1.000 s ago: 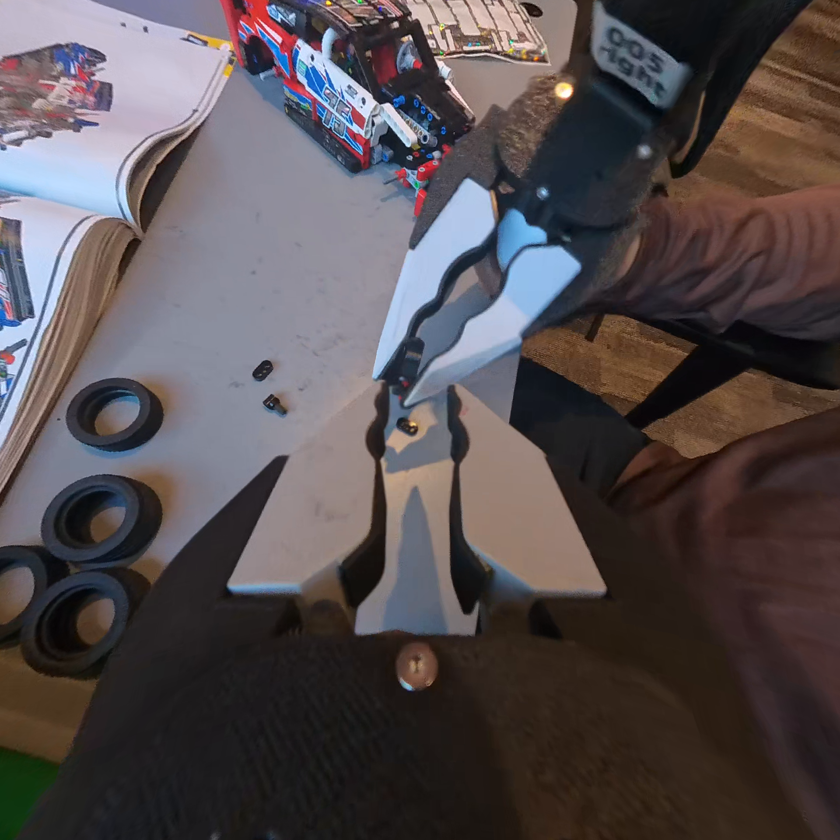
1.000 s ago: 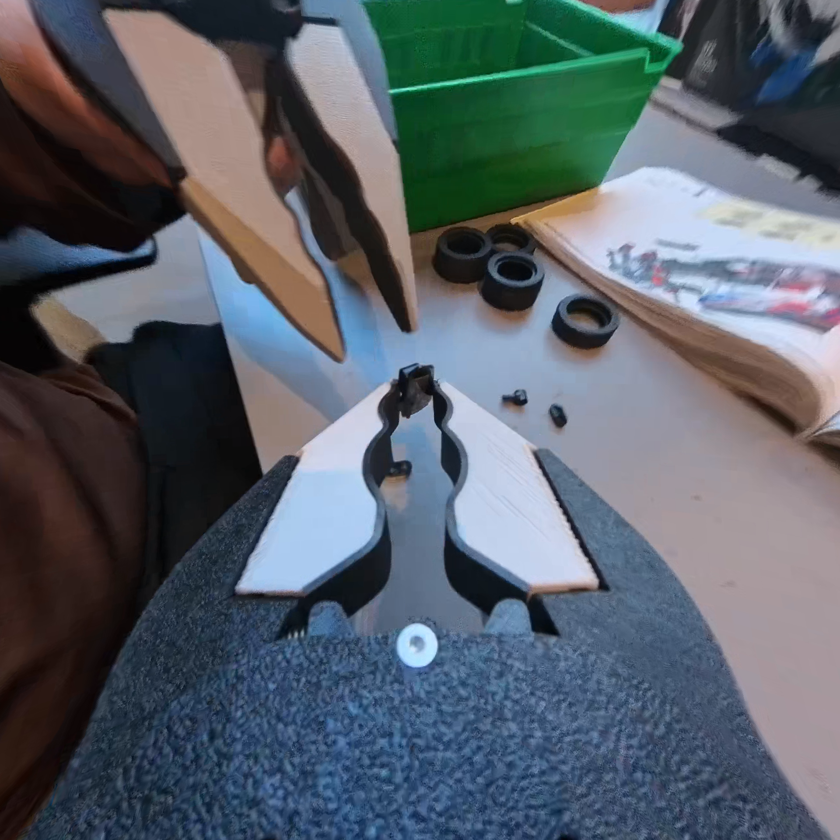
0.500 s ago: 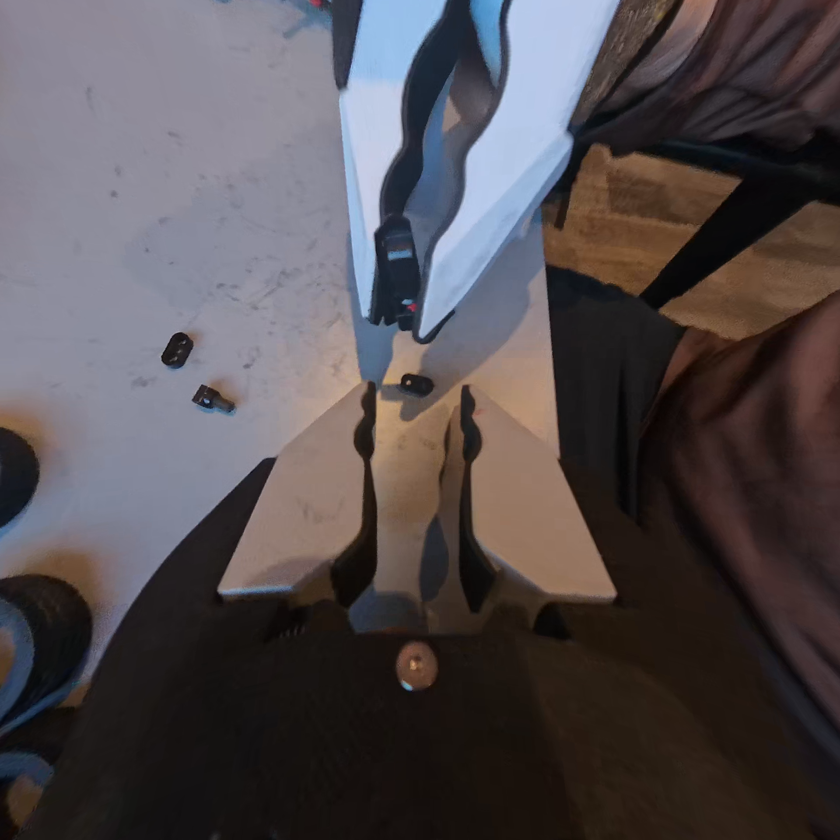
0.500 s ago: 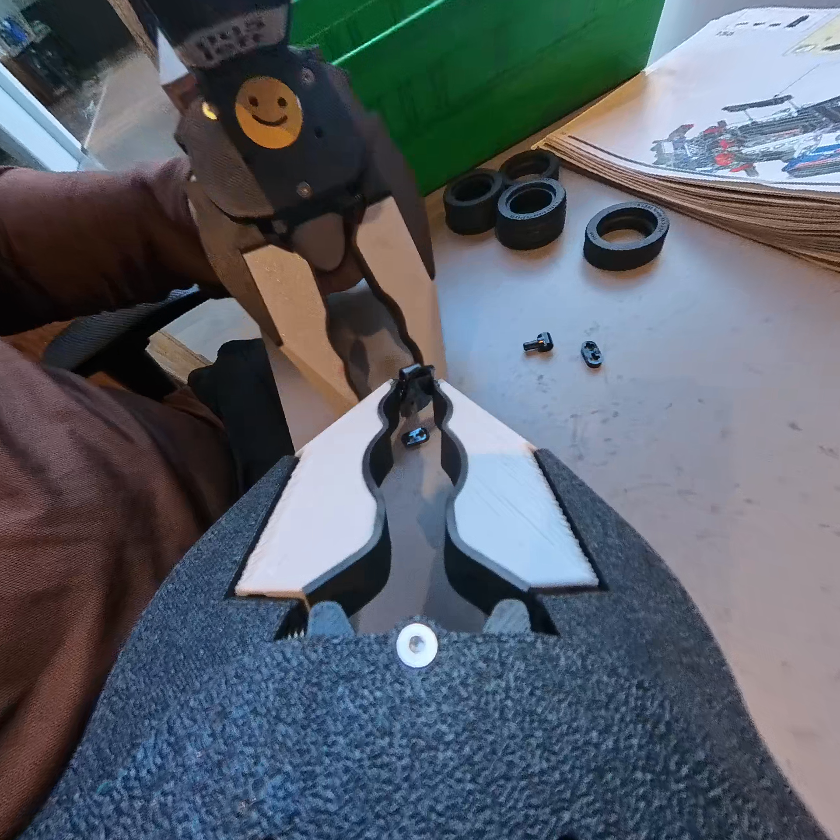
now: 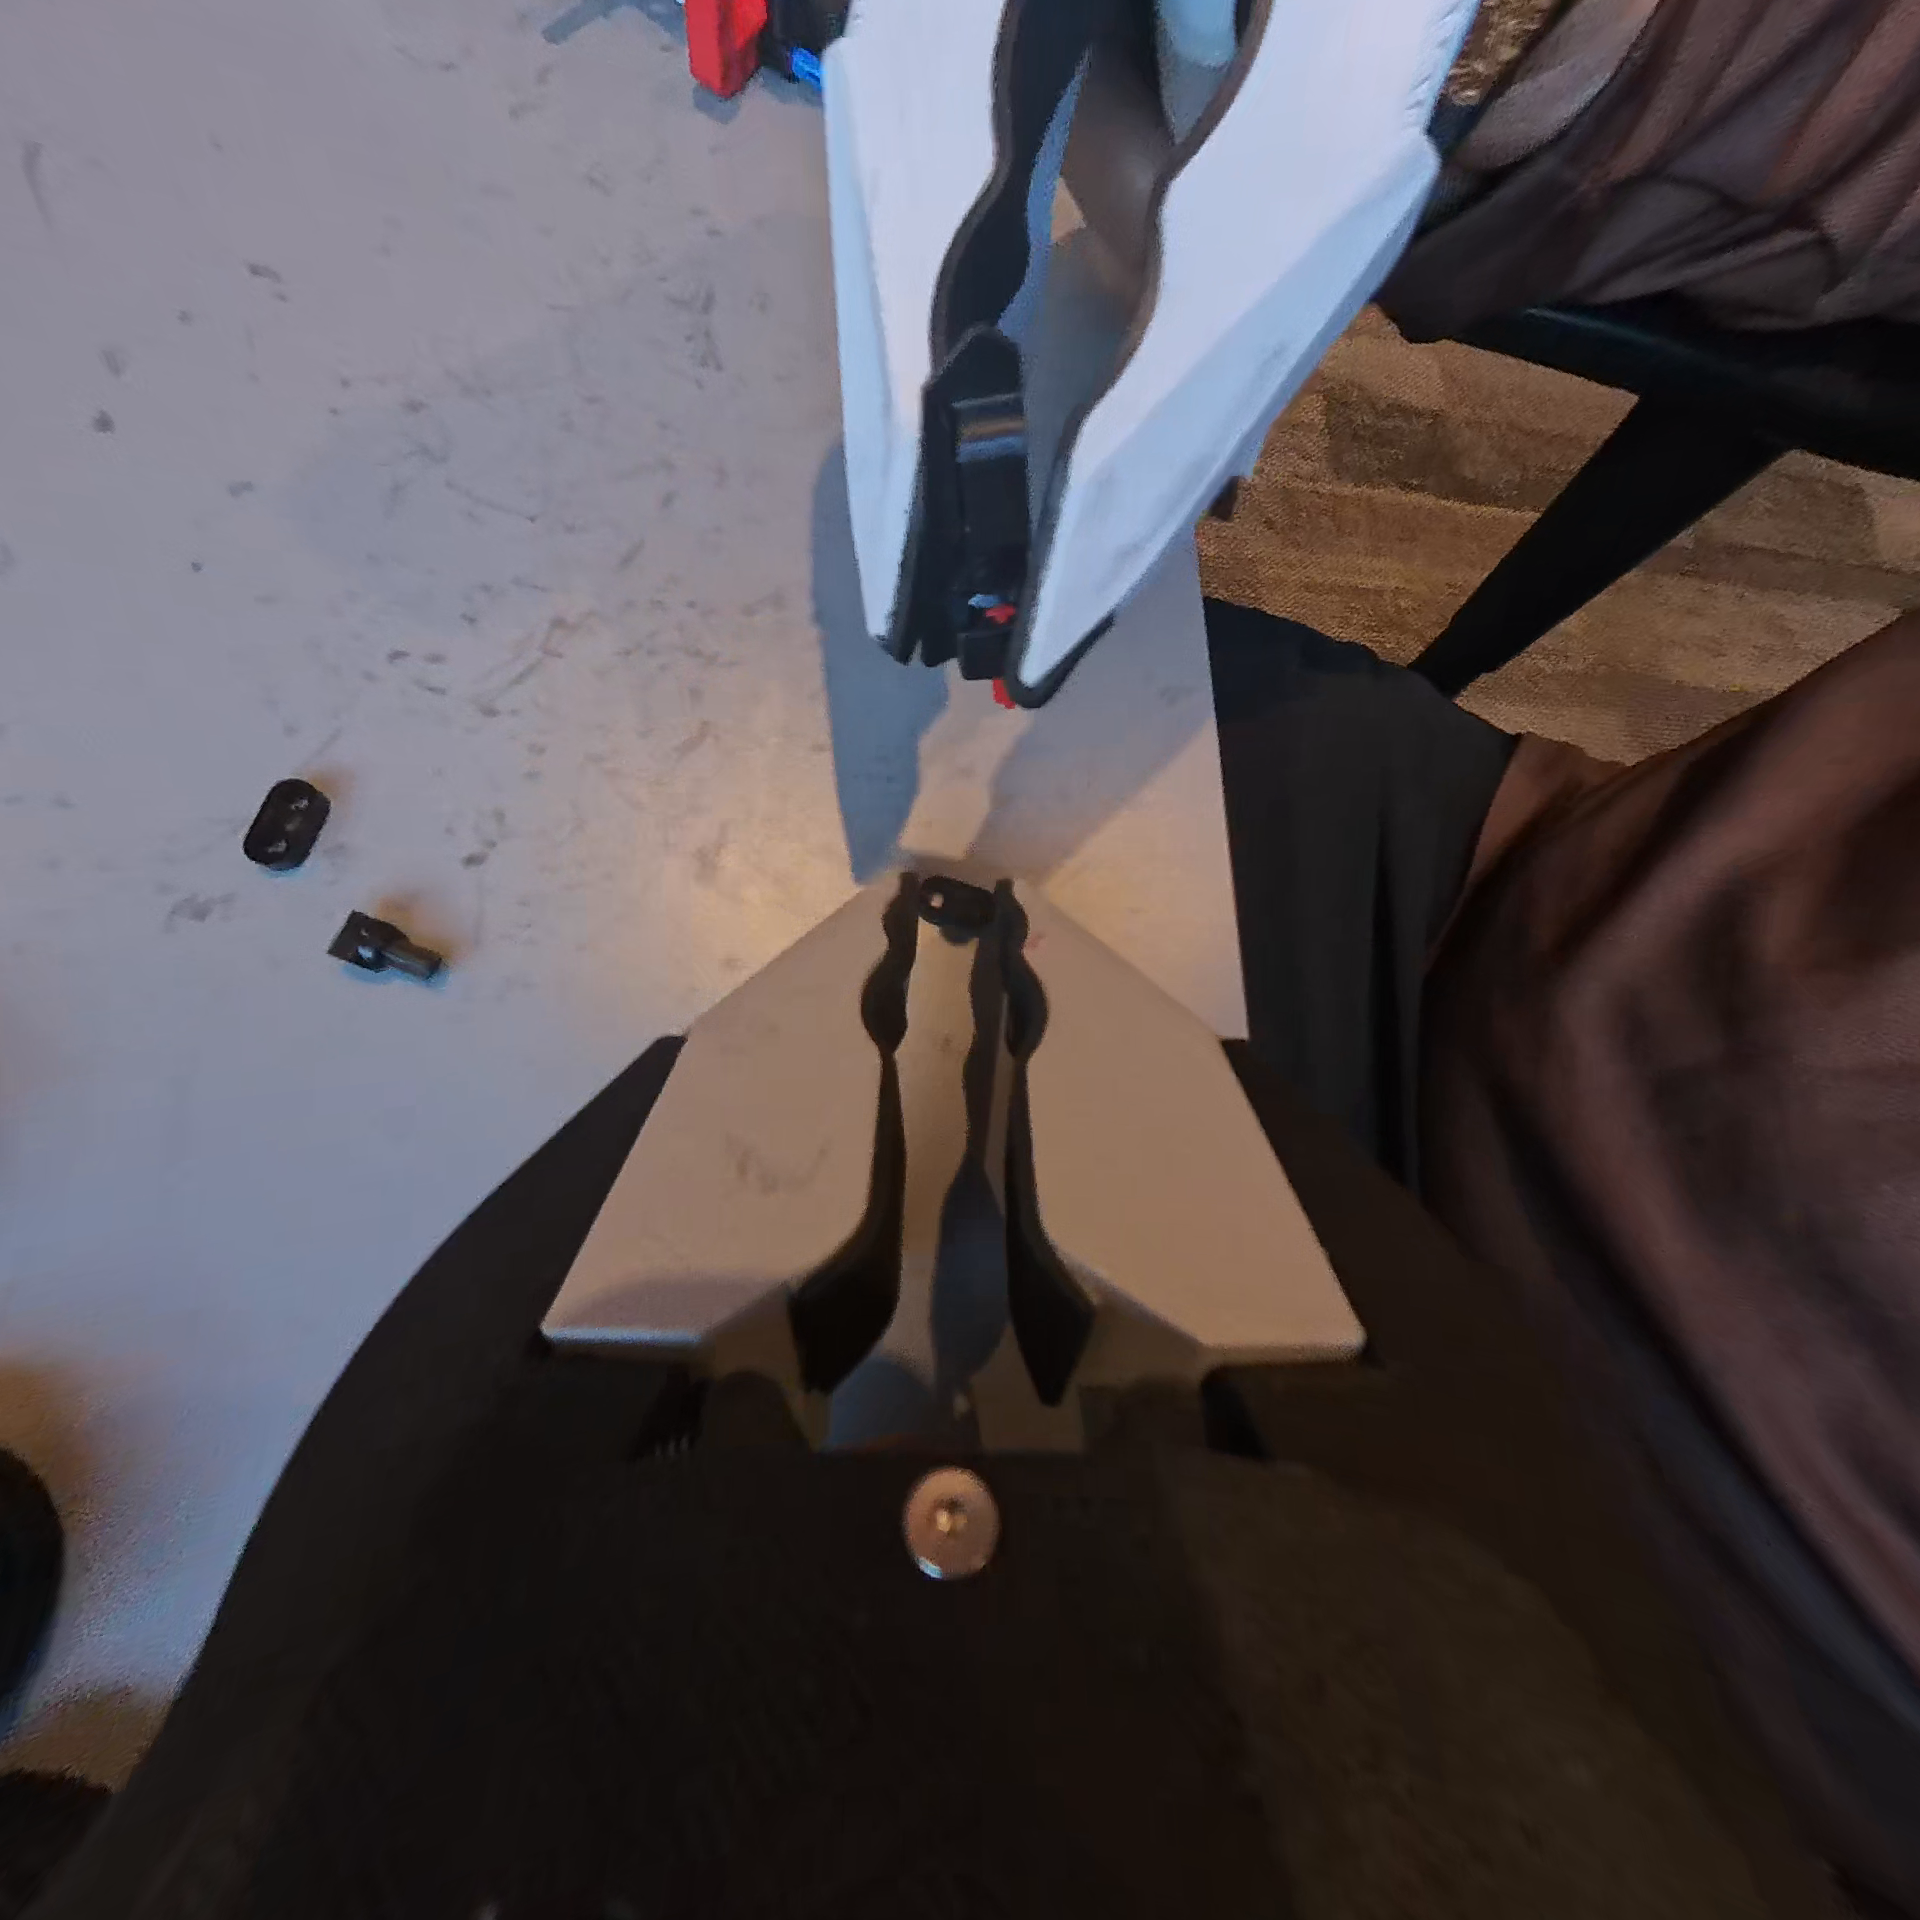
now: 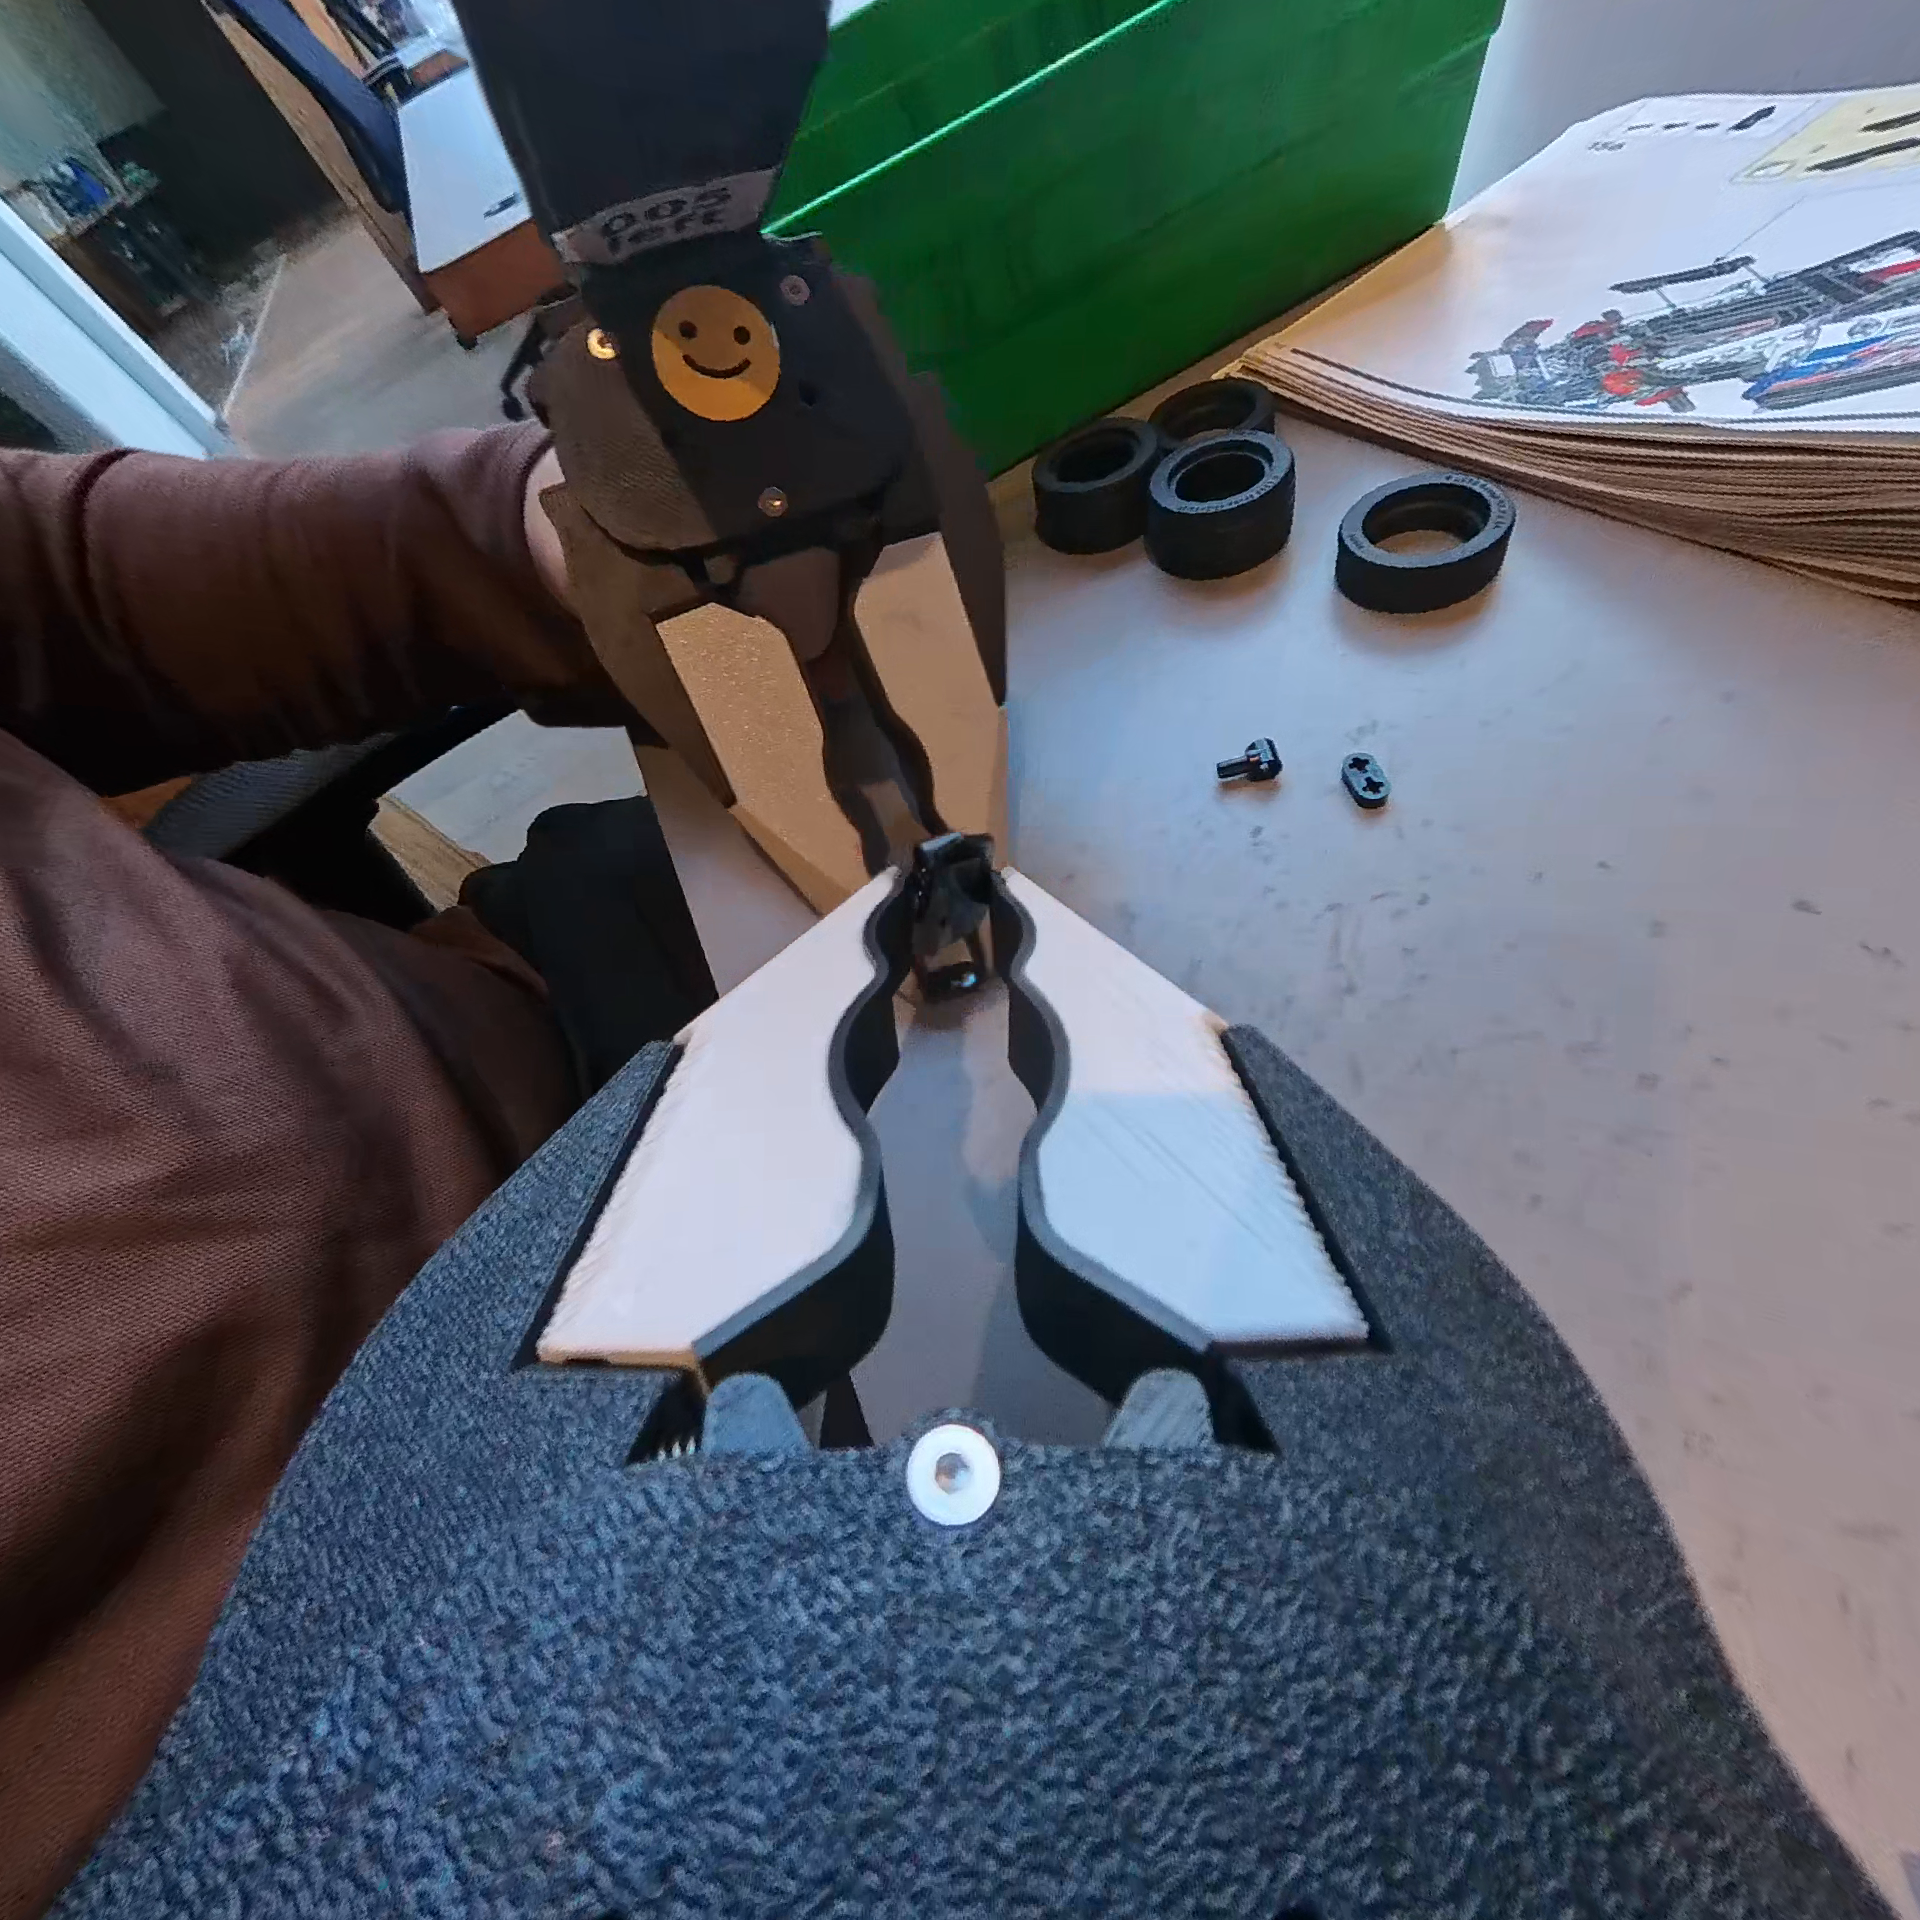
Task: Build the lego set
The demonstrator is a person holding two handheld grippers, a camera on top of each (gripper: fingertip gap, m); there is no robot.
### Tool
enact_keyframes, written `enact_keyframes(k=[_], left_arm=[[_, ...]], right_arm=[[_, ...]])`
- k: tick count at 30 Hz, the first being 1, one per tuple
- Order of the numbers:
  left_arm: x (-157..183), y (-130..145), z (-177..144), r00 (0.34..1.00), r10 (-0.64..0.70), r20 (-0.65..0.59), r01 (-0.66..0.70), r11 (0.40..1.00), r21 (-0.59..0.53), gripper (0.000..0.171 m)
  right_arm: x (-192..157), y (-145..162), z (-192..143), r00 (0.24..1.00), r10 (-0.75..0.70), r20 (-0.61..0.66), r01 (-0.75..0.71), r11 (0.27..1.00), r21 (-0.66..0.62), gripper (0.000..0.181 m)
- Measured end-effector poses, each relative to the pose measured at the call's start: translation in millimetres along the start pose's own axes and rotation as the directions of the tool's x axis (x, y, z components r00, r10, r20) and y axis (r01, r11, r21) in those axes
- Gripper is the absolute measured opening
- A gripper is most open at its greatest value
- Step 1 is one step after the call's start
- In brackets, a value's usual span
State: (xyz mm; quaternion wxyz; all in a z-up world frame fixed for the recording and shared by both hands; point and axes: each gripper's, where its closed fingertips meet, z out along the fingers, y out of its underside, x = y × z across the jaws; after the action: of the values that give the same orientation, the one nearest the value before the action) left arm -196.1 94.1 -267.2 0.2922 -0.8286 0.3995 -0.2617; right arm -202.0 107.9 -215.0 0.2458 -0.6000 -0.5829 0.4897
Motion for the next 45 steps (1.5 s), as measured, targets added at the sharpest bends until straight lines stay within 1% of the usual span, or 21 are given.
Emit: enact_keyframes(k=[6, 11, 14, 17, 18, 26, 31, 33, 35, 40, 45], left_arm=[[15.2, 18.6, -14.9, 0.998, -0.038, 0.055, 0.037, 0.999, 0.024, 0.012], [27.4, 31.2, -24.4, 0.994, -0.057, 0.091, 0.054, 0.998, 0.039, 0.011], [29.0, 31.7, -24.7, 0.993, -0.049, 0.104, 0.045, 0.998, 0.046, 0.014], [28.9, 29.1, -25.0, 0.994, -0.053, 0.094, 0.048, 0.997, 0.057, 0.033], [28.3, 28.1, -25.5, 0.994, -0.058, 0.093, 0.052, 0.997, 0.064, 0.034], [23.0, 24.1, -37.3, 0.99, -0.071, 0.12, 0.054, 0.989, 0.135, 0.037], [21.2, 26.4, -47.1, 0.986, -0.105, 0.13, 0.082, 0.982, 0.169, 0.037], [23.4, 22.5, -48.5, 0.986, -0.115, 0.124, 0.091, 0.978, 0.19, 0.037], [23.5, 15.6, -49.0, 0.982, -0.117, 0.146, 0.084, 0.974, 0.21, 0.036], [19.5, -13.1, -55.8, 0.957, -0.117, 0.266, 0.034, 0.954, 0.299, 0.032], [9.4, -27.9, -67.7, 0.891, -0.11, 0.44, -0.049, 0.941, 0.335, 0.026]], right_arm=[[-3.6, -0.1, 7.2, 1.0, -0.001, 0.017, 0.001, 1.0, 0.004, 0.014], [-12.3, -3.2, 13.2, 0.999, -0.039, 0.028, 0.038, 0.999, 0.016, 0.014], [-15.8, -5.4, 16.9, 0.998, -0.05, 0.03, 0.05, 0.998, 0.024, 0.014], [-18.1, -7.8, 19.6, 0.998, -0.064, 0.023, 0.063, 0.997, 0.033, 0.014], [-18.3, -8.4, 20.2, 0.998, -0.066, 0.019, 0.065, 0.997, 0.036, 0.014], [-17.3, -13.9, 20.4, 0.998, -0.065, 0.006, 0.064, 0.996, 0.067, 0.014], [-20.2, -20.0, 19.5, 0.998, -0.043, 0.035, 0.039, 0.993, 0.109, 0.014], [-24.9, -23.9, 19.1, 0.997, -0.033, 0.066, 0.024, 0.991, 0.134, 0.014], [-30.1, -28.3, 18.5, 0.995, -0.02, 0.1, 0.004, 0.987, 0.162, 0.014], [-35.4, -37.7, 16.0, 0.986, 0.043, 0.161, -0.079, 0.972, 0.223, 0.014], [-31.1, -40.5, 14.2, 0.982, 0.097, 0.163, -0.136, 0.959, 0.248, 0.014]])
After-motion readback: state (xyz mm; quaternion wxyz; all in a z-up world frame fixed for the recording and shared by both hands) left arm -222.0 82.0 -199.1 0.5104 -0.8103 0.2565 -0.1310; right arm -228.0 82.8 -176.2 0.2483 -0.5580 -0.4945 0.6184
